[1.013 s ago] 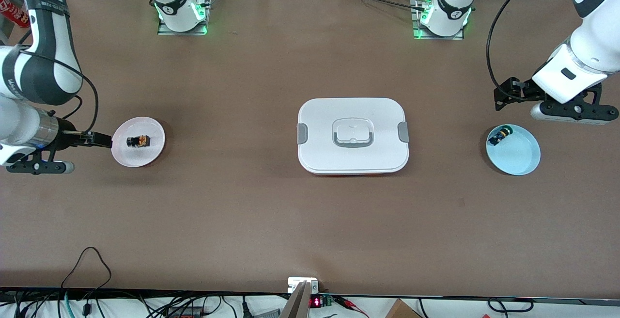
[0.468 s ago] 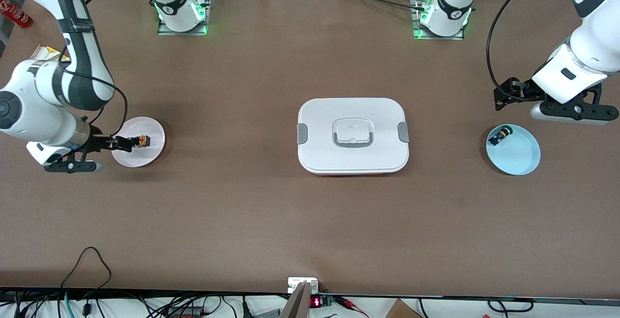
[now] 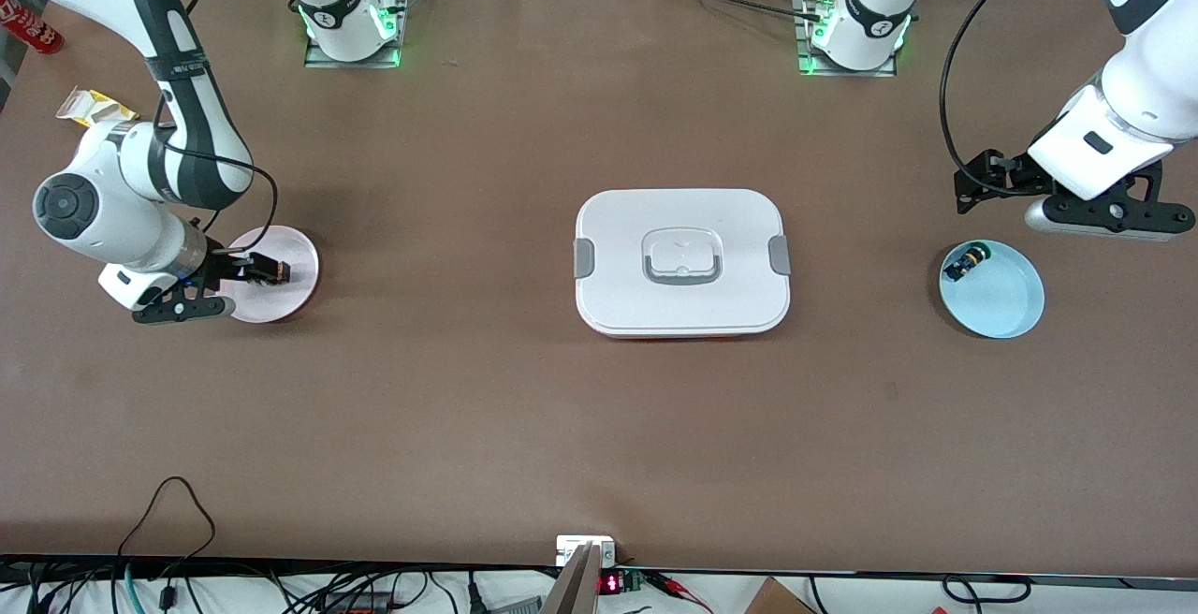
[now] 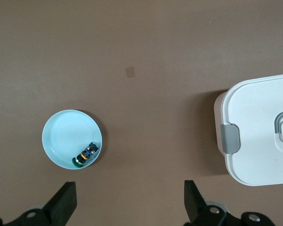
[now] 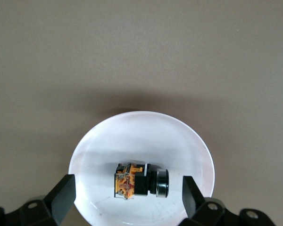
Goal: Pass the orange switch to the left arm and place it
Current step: 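Lower the open right gripper around the orange switch, then close the right gripper on the orange switch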
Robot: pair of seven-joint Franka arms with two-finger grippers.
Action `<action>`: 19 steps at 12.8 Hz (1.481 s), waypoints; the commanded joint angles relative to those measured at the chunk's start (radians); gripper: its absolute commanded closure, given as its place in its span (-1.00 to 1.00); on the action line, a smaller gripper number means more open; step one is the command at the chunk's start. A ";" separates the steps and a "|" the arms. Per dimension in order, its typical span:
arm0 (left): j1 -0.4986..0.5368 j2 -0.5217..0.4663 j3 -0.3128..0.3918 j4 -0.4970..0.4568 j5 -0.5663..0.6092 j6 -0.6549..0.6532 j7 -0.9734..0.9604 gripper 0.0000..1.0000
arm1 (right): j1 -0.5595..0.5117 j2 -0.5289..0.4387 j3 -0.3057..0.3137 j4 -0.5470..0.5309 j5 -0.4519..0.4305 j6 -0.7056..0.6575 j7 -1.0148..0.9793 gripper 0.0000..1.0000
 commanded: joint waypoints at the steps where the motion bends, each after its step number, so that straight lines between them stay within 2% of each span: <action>1: -0.007 0.015 0.002 0.033 0.005 -0.022 -0.009 -1.00 | -0.030 0.022 0.003 -0.019 -0.005 0.045 -0.053 -1.00; 19: -0.003 0.013 0.007 0.033 0.005 -0.059 -0.003 -1.00 | -0.030 0.114 0.003 -0.032 -0.003 0.061 -0.041 -1.00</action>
